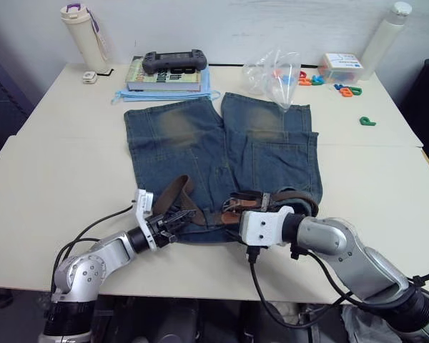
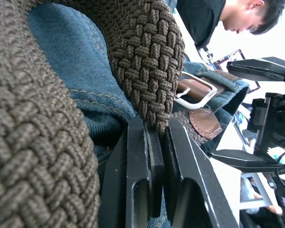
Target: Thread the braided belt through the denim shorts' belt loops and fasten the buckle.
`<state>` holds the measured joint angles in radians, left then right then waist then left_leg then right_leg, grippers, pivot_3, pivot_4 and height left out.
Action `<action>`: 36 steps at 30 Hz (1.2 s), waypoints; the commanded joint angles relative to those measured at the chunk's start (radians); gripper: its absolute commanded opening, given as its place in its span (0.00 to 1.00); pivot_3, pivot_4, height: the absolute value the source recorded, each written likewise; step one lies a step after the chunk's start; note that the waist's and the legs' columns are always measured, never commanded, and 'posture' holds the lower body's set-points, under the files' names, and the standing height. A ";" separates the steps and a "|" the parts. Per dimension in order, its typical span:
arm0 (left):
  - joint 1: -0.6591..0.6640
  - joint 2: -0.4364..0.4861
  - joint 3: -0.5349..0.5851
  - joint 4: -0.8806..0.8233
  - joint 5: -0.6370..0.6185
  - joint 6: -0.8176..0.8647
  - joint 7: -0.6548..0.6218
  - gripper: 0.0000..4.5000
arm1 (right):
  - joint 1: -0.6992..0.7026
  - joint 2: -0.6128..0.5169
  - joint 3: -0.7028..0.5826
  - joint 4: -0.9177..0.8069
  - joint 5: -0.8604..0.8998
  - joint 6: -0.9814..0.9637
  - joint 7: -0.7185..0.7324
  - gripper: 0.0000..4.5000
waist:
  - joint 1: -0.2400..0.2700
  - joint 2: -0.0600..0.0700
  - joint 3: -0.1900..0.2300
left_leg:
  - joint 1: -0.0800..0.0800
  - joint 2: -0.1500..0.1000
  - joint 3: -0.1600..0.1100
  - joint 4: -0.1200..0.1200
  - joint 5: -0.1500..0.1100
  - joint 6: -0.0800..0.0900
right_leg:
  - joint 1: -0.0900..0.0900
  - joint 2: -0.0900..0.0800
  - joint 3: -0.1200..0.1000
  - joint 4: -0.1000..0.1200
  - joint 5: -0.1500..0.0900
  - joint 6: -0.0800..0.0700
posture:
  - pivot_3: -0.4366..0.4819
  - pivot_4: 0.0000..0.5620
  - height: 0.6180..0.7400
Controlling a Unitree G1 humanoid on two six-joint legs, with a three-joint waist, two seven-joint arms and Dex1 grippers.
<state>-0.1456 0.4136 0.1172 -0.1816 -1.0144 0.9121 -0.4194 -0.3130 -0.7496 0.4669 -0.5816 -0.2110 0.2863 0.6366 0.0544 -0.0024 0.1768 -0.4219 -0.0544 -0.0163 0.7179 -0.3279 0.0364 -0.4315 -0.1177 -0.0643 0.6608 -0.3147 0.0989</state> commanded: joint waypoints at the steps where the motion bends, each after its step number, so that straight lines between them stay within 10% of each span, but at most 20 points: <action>1: -0.007 -0.013 -0.007 -0.001 0.000 0.025 -0.019 0.00 | 0.036 0.001 -0.024 -0.021 -0.073 -0.093 -0.027 1.00 | 0.000 0.000 0.000 | 0.000 0.000 0.000 0.000 0.000 0.000 | 0.001 0.000 0.000 0.000 0.000 0.000 | 0.48 0.27 0.40; 15: 0.002 -0.030 0.048 -0.013 -0.011 0.073 -0.004 0.00 | 0.099 0.015 -0.067 0.054 -0.206 -0.173 -0.017 1.00 | -0.004 0.000 0.000 | 0.002 0.000 -0.001 0.000 0.001 -0.001 | 0.002 0.001 -0.001 0.000 0.000 0.000 | 0.48 0.27 0.40; 26: 0.015 -0.042 0.061 -0.024 -0.008 0.088 -0.002 0.00 | 0.106 0.036 -0.096 0.034 -0.206 -0.191 0.014 0.02 | -0.005 0.000 0.000 | 0.002 0.000 -0.001 0.000 0.001 -0.001 | 0.002 0.001 -0.001 0.001 0.000 0.000 | 0.48 0.27 0.40; 36: 0.007 -0.048 0.063 -0.012 -0.002 0.090 -0.005 0.00 | 0.115 0.061 -0.105 0.026 -0.196 -0.176 0.039 0.02 | -0.005 0.000 0.000 | 0.002 0.000 -0.001 0.000 0.001 -0.001 | 0.002 0.001 -0.001 0.001 0.000 0.000 | 0.48 0.27 0.40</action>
<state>-0.1439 0.3697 0.1848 -0.1823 -1.0163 0.9931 -0.4173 -0.2055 -0.7035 0.3864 -0.5105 -0.4119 0.1092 0.6702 0.0494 -0.0025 0.1768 -0.4198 -0.0544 -0.0170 0.7180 -0.3273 0.0353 -0.4296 -0.1169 -0.0651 0.6615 -0.3146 0.0990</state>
